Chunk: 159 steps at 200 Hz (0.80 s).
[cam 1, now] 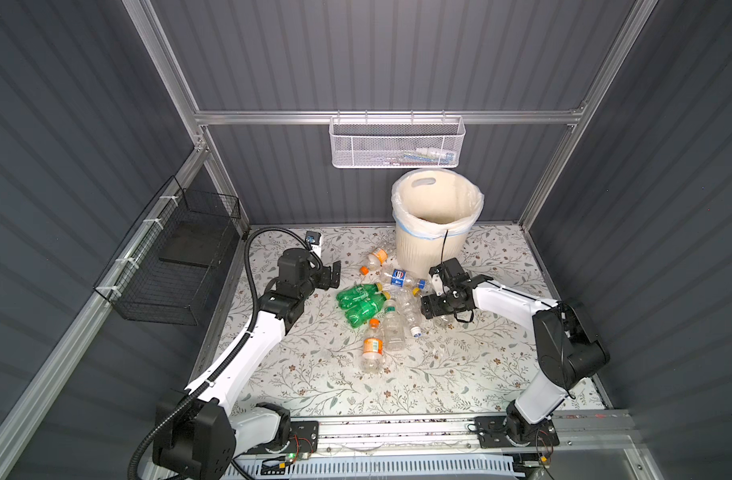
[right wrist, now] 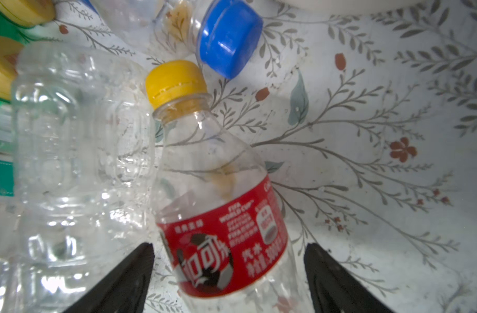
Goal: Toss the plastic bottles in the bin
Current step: 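Grasp the red-label clear bottle with the right gripper while the left arm withdraws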
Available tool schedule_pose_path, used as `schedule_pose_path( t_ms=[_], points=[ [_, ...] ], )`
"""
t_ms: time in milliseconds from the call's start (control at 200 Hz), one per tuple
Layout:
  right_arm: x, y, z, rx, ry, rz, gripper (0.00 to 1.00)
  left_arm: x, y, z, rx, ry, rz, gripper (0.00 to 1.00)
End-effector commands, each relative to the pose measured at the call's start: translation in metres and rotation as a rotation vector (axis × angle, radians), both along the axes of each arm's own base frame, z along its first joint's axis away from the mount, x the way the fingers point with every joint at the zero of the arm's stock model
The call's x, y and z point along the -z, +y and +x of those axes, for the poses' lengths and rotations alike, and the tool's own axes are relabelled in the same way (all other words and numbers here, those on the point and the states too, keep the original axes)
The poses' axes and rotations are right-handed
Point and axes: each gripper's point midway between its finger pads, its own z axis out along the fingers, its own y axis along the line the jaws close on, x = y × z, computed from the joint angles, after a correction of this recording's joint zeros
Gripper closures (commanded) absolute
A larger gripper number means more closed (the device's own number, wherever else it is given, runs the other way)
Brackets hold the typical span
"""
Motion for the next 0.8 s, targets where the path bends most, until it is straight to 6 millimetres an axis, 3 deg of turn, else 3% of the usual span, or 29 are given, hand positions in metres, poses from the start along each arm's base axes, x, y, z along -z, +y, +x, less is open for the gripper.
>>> schedule_pose_path(
  t_ms=[0,495,790],
  points=[
    [0.006,0.001,0.0,-0.005,0.005,-0.014,0.16,0.006,0.0,0.0,-0.001,0.013,-0.017,0.0],
    [0.004,-0.001,-0.008,-0.026,0.004,-0.038,0.4,0.019,-0.005,0.001,0.0,0.049,-0.057,0.0],
    [-0.012,-0.01,-0.019,-0.009,-0.026,-0.033,0.44,0.026,-0.012,0.006,0.023,0.073,-0.076,0.0]
  ],
)
